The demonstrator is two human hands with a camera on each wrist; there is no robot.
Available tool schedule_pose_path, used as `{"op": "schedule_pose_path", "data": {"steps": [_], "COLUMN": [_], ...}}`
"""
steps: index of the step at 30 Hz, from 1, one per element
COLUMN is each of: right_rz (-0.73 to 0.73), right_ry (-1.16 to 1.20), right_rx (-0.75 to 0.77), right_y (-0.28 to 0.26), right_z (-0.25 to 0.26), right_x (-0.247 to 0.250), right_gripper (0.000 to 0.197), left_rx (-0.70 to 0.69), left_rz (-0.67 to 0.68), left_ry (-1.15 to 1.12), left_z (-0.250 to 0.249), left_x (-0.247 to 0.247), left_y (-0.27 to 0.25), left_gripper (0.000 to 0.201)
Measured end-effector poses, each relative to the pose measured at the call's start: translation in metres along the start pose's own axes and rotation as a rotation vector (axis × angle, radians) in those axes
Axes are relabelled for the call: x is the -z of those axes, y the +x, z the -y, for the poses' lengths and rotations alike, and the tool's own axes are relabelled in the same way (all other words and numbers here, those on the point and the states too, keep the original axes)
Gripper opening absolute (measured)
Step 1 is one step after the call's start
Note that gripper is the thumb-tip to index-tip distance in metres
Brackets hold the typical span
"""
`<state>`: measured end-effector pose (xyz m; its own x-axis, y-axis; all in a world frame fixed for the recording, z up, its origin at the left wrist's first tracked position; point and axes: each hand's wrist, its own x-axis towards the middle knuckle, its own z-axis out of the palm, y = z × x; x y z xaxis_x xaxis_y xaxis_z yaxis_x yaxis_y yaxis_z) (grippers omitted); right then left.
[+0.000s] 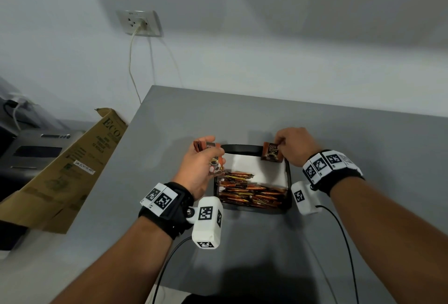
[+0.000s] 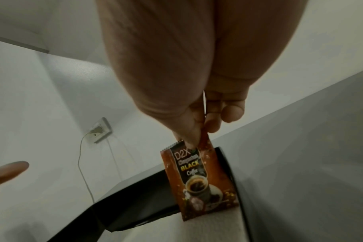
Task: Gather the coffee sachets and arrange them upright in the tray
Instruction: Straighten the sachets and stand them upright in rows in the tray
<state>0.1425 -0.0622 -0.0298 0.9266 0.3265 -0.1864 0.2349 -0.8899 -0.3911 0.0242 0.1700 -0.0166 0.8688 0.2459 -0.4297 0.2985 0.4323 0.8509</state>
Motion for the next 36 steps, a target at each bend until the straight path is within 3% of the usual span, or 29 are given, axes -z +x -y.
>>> {"op": "schedule_pose_path", "data": {"steps": [5,10,13,18,23,26,30,36], "right_rz": [0.001,0.013,-0.018,-0.127,0.087,0.051,-0.030,0.107], "right_ry": [0.018,0.037,0.051,0.191,0.450,0.399,0.254,0.000], "right_rx": [-0.007,-0.031,-0.037,0.093,0.266,0.265,0.162,0.076], "right_y": [0.002,0.001,-0.004,-0.018,-0.035,-0.031,-0.016,0.003], "right_z": [-0.003,-0.005,-0.005,0.018,0.064,0.070,0.063,0.058], "right_x": [-0.002,-0.004,0.001,0.025,0.041,0.045,0.041,0.009], "right_gripper": [0.022,0.022,0.024,0.022,0.016,0.017,0.016,0.023], "left_rx": [0.027,0.046,0.024,-0.034,-0.102,-0.122,-0.144,-0.138], "left_rz": [0.008,0.009,0.039,0.096,0.217,0.190,0.022,-0.047], "left_ry": [-0.007,0.004,0.063,0.178,0.258,0.294,0.327,0.317], "left_z": [0.000,-0.001,0.000,0.001,-0.001,-0.004,-0.006,-0.001], "left_x": [0.000,-0.009,-0.009,-0.015,-0.035,-0.037,-0.024,-0.004], "left_y": [0.001,-0.001,0.000,0.003,0.004,0.007,0.013,0.016], "left_gripper": [0.038,0.059,0.052,0.063,0.067,0.066,0.048,0.041]}}
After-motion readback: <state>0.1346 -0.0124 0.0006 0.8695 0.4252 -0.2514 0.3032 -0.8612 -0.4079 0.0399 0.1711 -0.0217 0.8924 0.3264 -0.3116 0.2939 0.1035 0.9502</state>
